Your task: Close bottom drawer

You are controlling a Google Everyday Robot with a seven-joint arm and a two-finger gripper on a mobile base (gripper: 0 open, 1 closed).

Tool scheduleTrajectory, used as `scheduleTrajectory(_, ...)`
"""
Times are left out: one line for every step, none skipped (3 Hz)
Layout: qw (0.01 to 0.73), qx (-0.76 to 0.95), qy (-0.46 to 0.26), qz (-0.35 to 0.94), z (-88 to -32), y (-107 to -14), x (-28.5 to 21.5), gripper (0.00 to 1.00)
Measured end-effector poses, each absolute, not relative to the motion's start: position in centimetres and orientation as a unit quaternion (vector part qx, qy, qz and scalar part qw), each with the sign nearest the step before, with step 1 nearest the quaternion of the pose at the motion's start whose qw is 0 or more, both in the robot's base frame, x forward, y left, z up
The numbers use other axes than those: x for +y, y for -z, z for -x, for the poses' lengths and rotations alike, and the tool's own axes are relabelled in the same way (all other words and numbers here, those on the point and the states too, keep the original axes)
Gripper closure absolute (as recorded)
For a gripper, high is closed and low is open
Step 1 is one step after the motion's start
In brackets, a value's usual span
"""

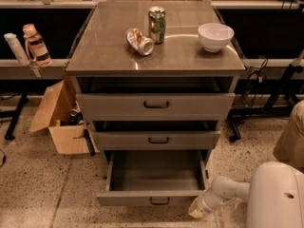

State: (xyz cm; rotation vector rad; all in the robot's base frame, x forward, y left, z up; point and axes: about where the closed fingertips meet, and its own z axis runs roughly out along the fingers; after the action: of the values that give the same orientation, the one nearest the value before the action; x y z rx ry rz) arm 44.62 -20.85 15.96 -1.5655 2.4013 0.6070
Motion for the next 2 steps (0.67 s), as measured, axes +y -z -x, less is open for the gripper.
scheduleTrajectory(0.107, 0.815, -0.207, 0.531, -44.8, -15.8, -20.7, 0.22)
scheduleTrajectory(0.117, 0.812, -0.204, 0.534, -45.9, -15.4, -20.3, 0.0)
